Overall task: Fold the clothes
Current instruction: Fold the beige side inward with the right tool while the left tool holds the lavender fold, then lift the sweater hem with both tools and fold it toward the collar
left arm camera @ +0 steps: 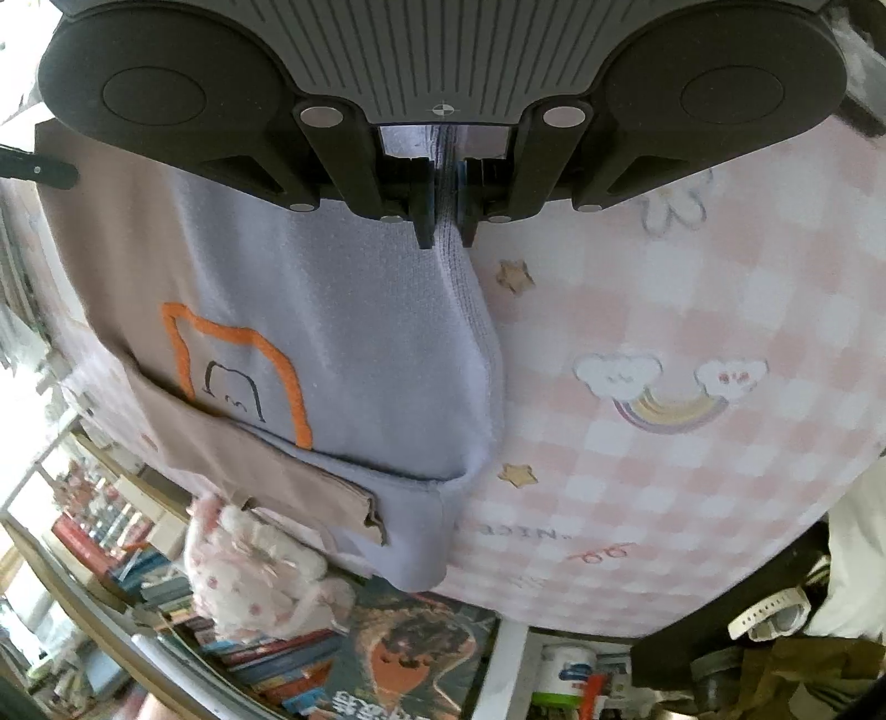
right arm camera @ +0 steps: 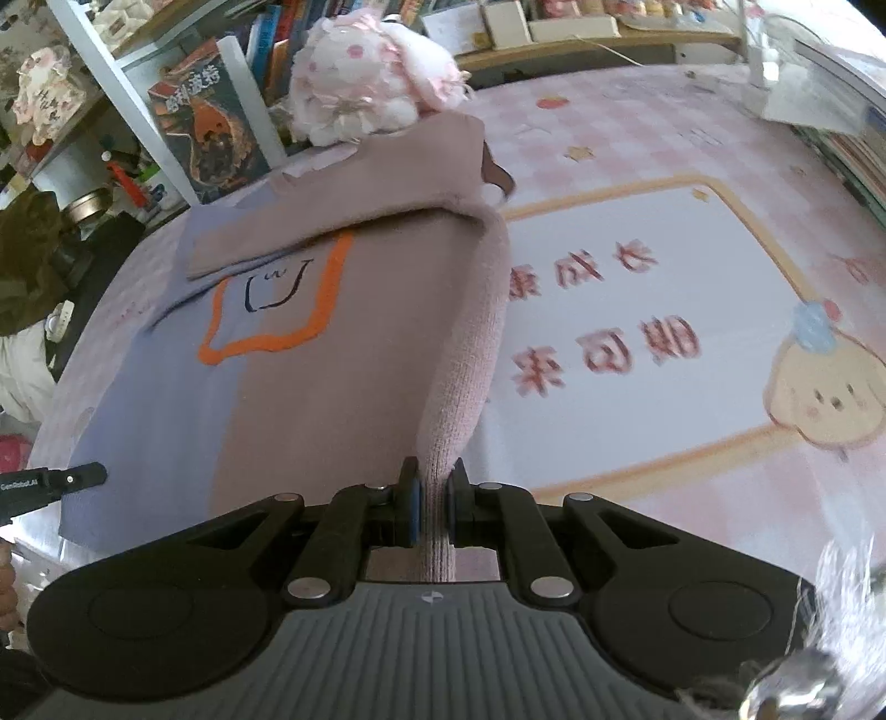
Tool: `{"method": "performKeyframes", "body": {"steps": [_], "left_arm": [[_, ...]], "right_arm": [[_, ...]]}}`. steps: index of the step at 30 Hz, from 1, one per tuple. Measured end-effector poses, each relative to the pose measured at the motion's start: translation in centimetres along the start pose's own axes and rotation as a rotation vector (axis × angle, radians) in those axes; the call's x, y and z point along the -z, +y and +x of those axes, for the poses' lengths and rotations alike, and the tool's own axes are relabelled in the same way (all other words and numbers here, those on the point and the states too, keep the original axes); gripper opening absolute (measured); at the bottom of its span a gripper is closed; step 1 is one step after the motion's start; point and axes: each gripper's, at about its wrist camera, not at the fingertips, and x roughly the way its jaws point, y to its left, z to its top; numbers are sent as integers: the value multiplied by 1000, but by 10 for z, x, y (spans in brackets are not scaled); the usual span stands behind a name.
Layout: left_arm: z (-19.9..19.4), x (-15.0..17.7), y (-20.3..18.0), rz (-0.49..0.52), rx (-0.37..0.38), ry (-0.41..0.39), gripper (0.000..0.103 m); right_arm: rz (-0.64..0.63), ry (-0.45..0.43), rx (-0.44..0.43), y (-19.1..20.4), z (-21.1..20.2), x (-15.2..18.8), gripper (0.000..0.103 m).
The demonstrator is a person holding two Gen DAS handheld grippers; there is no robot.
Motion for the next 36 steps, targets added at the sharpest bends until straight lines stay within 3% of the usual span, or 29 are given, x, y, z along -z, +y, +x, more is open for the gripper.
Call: {"method": "performKeyframes", "body": {"steps": [12, 22, 29, 36], "left_arm": [[-20, 42, -12, -10, 2, 13, 6], [-23, 48, -11, -63, -12, 2, 11], [-23, 48, -3, -122, 22, -3, 5], [-35, 55, 9, -211, 83, 14, 5]], "right_arm": [[25, 20, -10, -27, -31, 37, 8], [44, 35, -44, -35, -33, 41, 14], [4, 49, -67, -39, -31, 39, 9], [63, 53, -124, -50, -45, 43, 8]]}}
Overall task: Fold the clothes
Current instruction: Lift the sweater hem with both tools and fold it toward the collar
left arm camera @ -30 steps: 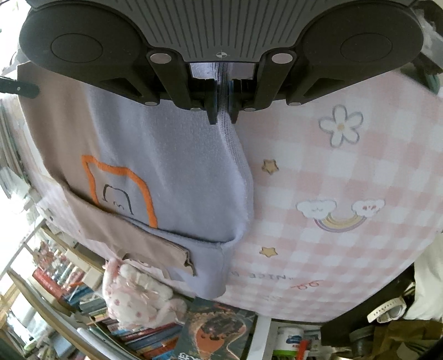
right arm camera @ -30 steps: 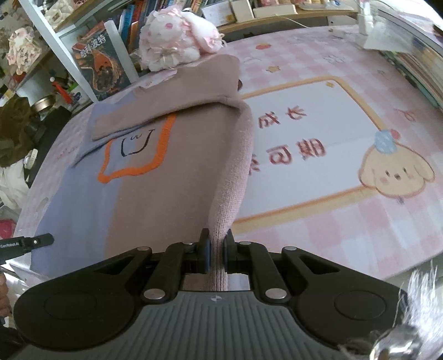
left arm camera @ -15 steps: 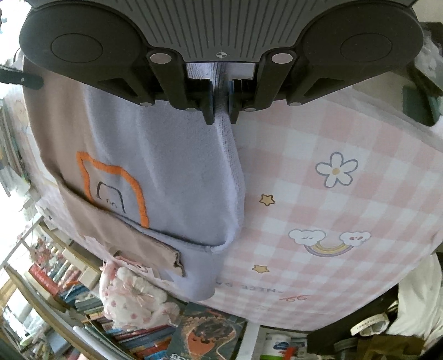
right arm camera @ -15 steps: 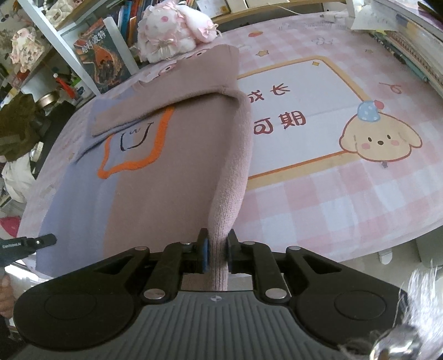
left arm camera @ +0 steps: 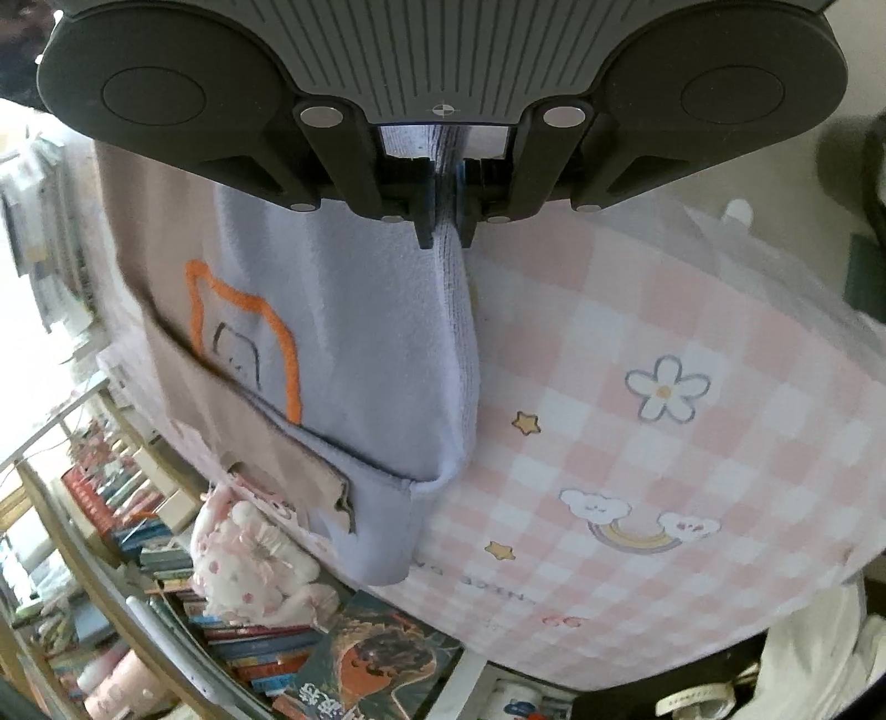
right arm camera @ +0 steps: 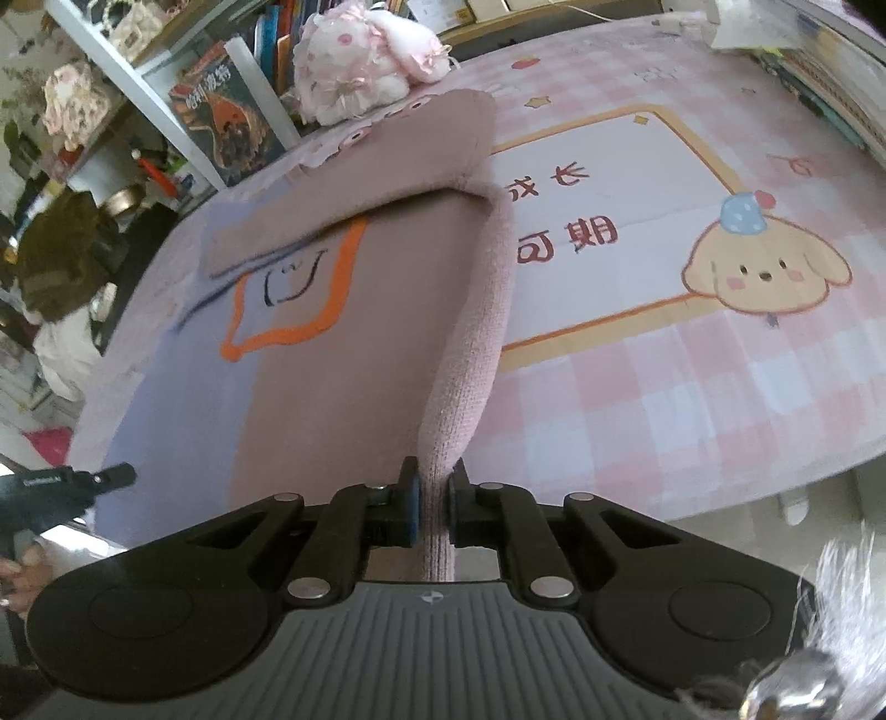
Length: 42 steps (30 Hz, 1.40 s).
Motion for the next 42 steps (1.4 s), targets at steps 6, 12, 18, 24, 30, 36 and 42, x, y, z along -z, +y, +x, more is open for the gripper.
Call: {"method": "performKeyframes", "body": {"steps": [6, 12, 18, 24, 30, 36, 42], "left_arm": [[-6, 6, 4, -48, 40, 18, 5], [-16, -3, 5, -171, 170, -32, 5], [-27, -30, 0, -301, 349, -158, 5], [-20, -68, -8, -397, 467, -267, 5], [8, -114, -25, -392, 478, -295, 5], [38, -151, -34, -374, 459, -277, 5], [71, -177, -34, -375, 428, -231, 5]], "right_arm": [[24, 39, -31, -9, -10, 7, 8], [93, 5, -117, -11, -26, -5, 8], [244, -116, -289, -19, -50, -35, 8], [430, -239, -433, -37, -51, -74, 8], [503, -337, -446, -37, -35, -114, 8], [513, -369, -421, -28, -6, -156, 8], [549, -349, -352, -33, 28, -189, 8]]}}
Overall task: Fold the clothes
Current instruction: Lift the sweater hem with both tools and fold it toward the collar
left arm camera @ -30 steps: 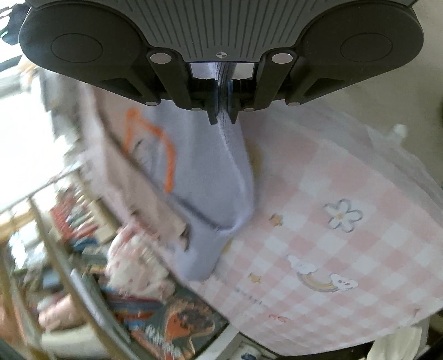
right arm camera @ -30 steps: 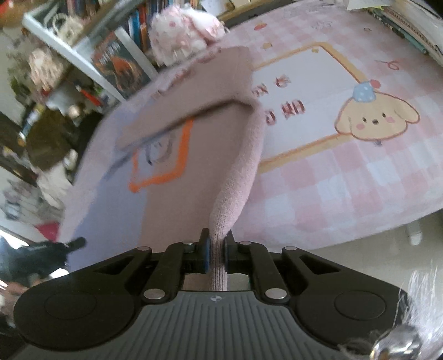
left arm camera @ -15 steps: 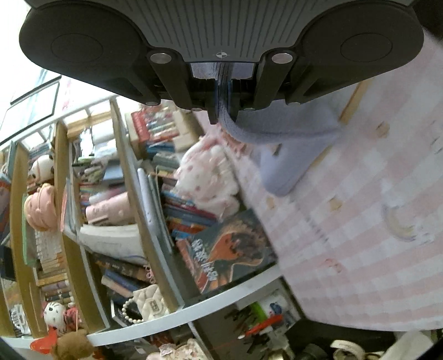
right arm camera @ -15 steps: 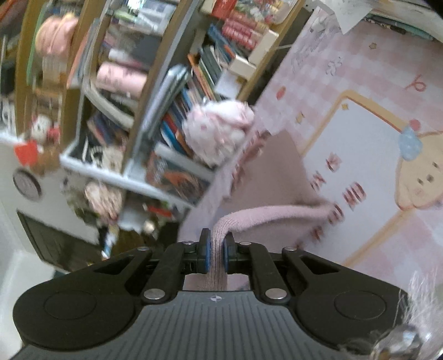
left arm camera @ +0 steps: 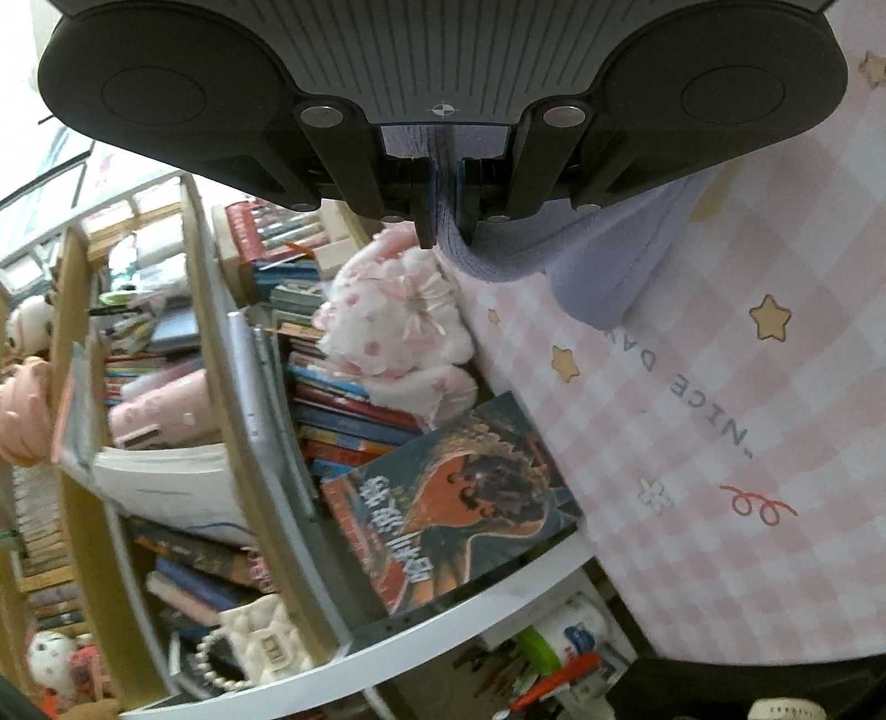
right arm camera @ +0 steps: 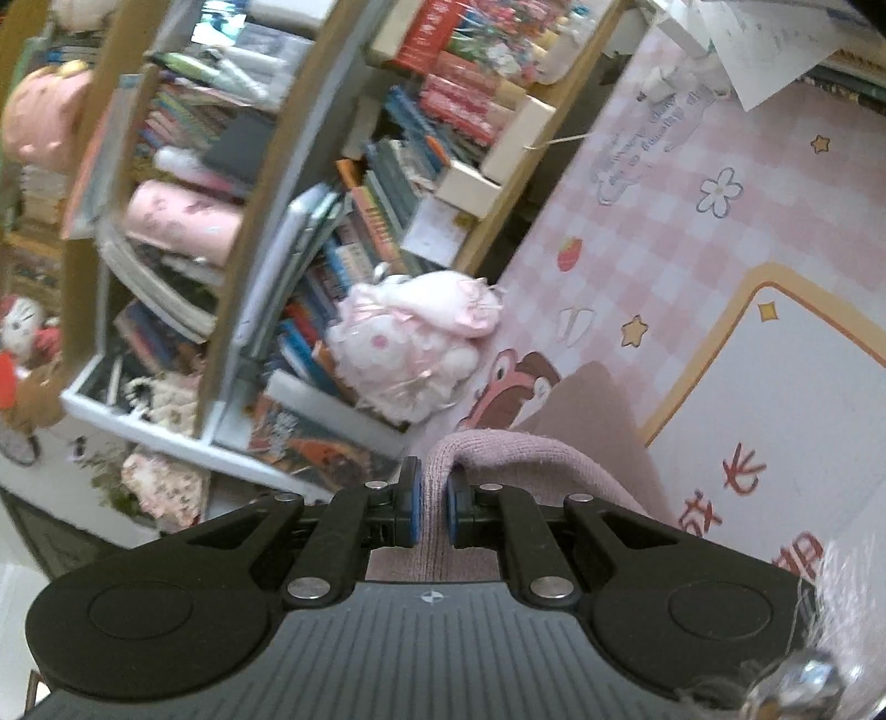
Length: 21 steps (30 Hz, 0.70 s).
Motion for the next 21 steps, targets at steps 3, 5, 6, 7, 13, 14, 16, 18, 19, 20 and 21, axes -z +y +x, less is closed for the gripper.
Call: {"method": "performKeyframes", "body": {"steps": [3, 5, 6, 7, 13, 14, 16, 18, 19, 20, 21], "left_arm": [[15, -6, 6, -5, -28, 23, 5], [24, -10, 9, 0, -49, 39, 5], [28, -11, 11, 0, -59, 46, 5], [32, -12, 13, -2, -68, 53, 5], [49, -16, 20, 1, -112, 95, 6], [51, -17, 20, 6, -118, 102, 6], [54, -18, 20, 17, -125, 113, 6], [57, -19, 20, 28, -131, 122, 6], [58, -20, 20, 34, -135, 127, 7], [59, -20, 19, 39, -138, 131, 8], [60, -20, 20, 41, -145, 135, 12]], "right_arm": [[16, 4, 40, -6, 17, -5, 8], [27, 7, 64, -10, 27, -8, 8], [32, 9, 72, -11, 31, -8, 8], [38, 10, 81, -13, 34, -9, 8], [60, 20, 137, -22, 52, -12, 8], [62, 21, 145, -22, 54, -12, 8], [63, 23, 153, -23, 57, -13, 8], [63, 24, 162, -24, 60, -13, 8], [63, 25, 167, -24, 61, -14, 9], [63, 27, 172, -25, 62, -14, 9], [65, 28, 178, -25, 63, -14, 10]]}}
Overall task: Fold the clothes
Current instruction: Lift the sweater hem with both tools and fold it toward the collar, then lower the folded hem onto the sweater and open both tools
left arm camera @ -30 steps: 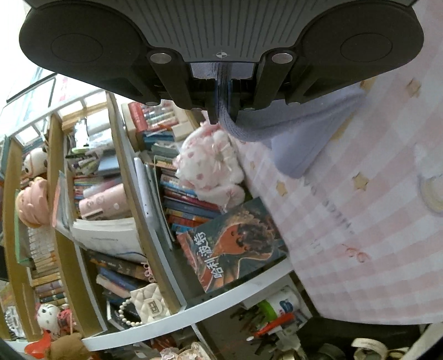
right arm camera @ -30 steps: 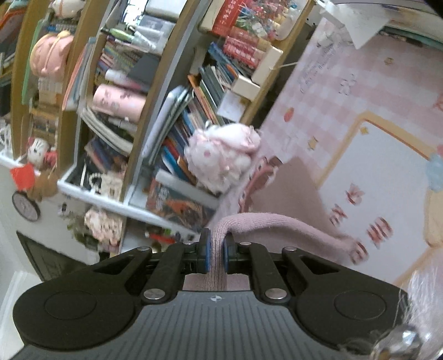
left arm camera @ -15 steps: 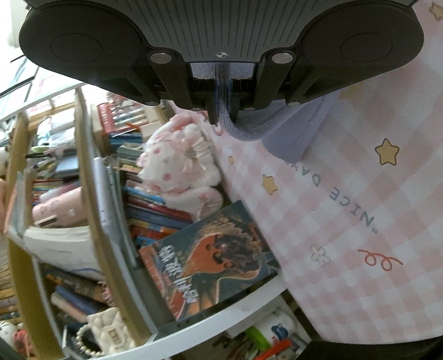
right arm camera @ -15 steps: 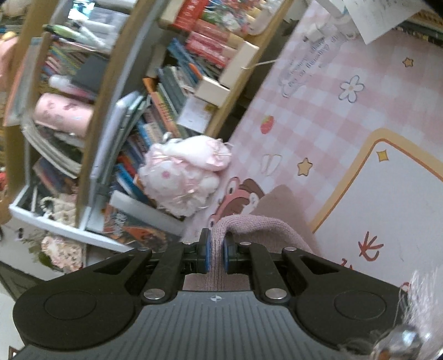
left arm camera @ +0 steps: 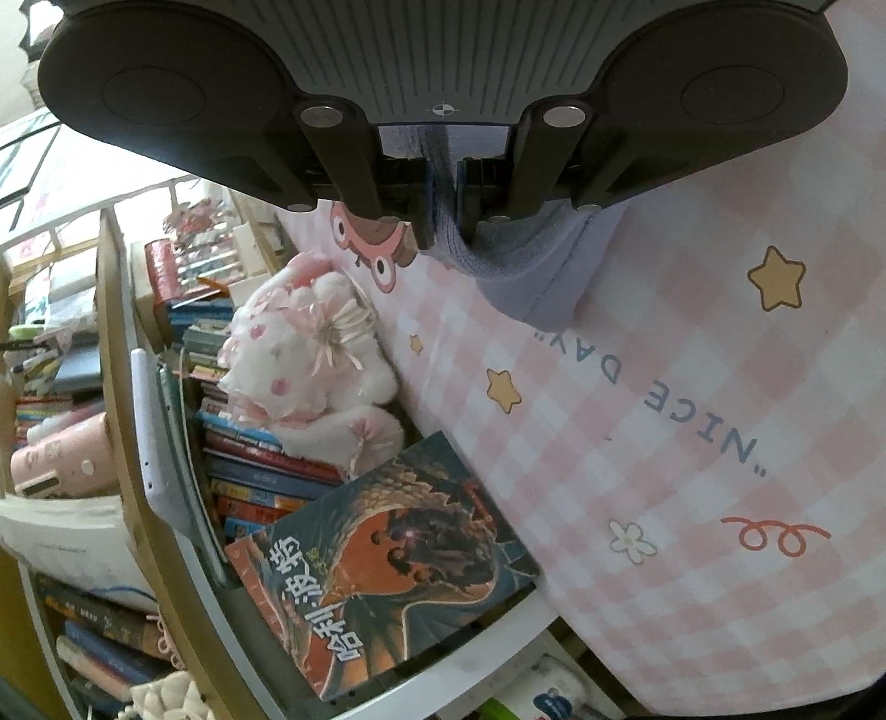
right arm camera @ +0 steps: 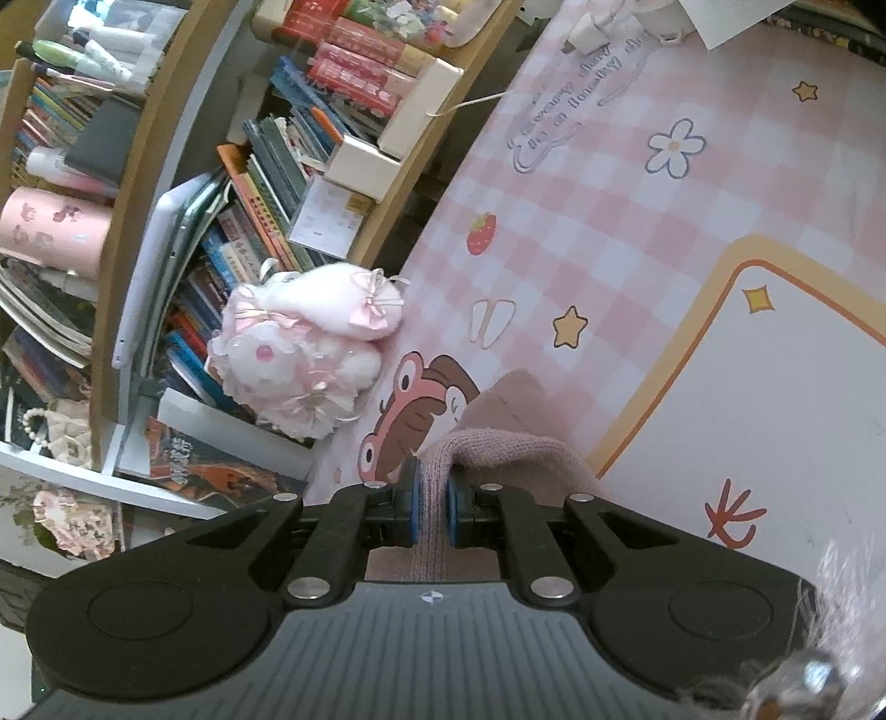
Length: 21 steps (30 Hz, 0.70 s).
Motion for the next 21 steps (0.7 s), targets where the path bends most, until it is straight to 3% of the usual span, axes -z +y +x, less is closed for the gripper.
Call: {"method": "performKeyframes", "body": {"steps": [5, 6, 8, 12, 15, 21], "left_arm": [[0, -5, 3, -14, -58, -8, 28], [-2, -7, 4, -16, -58, -15, 29], [-5, -10, 5, -11, -60, -29, 31], [-10, -13, 4, 50, -110, -48, 32], [-11, -9, 0, 141, -146, -42, 32], [-3, 14, -23, 453, -234, 2, 32]], "right_arm": [[-4, 2, 34, 1, 2, -1, 21], [-9, -5, 41, 2, 2, -1, 23], [-18, -21, 54, 4, 0, -1, 38], [-42, -52, 74, 7, -6, -6, 41], [-65, -67, 96, 7, -11, -7, 43], [-256, -58, 223, 14, -10, 2, 45]]}}
